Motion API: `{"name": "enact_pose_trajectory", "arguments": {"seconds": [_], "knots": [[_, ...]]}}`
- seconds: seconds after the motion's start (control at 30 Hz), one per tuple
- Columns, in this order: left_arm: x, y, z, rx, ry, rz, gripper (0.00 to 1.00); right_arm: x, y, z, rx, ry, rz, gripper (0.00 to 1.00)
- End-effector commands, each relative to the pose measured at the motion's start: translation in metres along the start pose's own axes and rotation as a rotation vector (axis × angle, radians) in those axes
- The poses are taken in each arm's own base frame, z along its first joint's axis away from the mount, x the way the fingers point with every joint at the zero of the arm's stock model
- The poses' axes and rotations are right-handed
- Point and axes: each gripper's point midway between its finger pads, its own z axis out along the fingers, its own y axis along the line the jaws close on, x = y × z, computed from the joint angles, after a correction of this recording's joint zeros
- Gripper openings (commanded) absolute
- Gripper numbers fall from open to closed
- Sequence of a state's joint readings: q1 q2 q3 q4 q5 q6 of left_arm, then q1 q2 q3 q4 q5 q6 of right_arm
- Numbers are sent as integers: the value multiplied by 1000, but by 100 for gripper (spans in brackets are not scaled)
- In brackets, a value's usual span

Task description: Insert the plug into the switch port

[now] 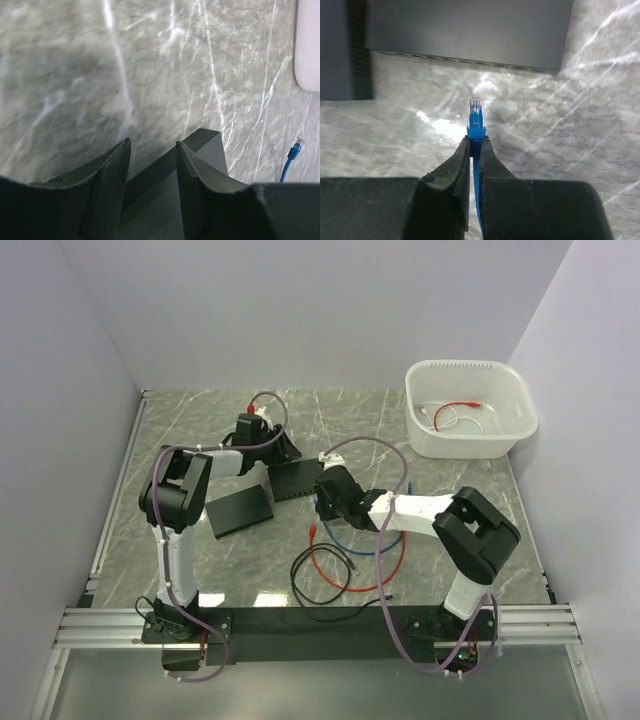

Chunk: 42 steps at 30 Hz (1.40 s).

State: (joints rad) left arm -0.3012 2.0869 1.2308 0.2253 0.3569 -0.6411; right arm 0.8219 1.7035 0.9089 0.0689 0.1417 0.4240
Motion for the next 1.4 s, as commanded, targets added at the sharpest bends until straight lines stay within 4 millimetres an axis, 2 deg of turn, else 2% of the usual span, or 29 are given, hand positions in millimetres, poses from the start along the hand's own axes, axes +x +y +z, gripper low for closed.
{"name": "enact_pose_trajectory", "arguments": {"seconds": [0.0,0.1,0.2,0.27,0.4,0.57,0.8,1.03,1.27,1.37], "knots": [[47,46,-12,-177,101,-109,49,-2,-2,8,35,18,15,0],[66,51,-25,-181,124,-130,48,1,-1,16,40,41,13,0],[64,45,-31,-158,110,-116,49,-8,2,22,48,28,5,0],[64,48,-33,-175,115,-113,49,-5,-2,25,68,47,-9,0],[56,52,-39,-166,85,-103,49,-12,-1,28,88,42,-20,0],[46,52,-31,-102,53,-77,48,-13,-6,33,113,49,-31,0],[18,16,-26,93,-12,25,48,-11,-10,33,135,55,-47,0],[6,-7,-18,217,5,100,50,-13,-9,35,138,54,-56,0],[14,-15,-12,314,32,132,49,-21,-6,34,132,48,-65,0],[23,-16,-10,336,54,152,49,-24,-4,35,129,46,-69,0]]}}
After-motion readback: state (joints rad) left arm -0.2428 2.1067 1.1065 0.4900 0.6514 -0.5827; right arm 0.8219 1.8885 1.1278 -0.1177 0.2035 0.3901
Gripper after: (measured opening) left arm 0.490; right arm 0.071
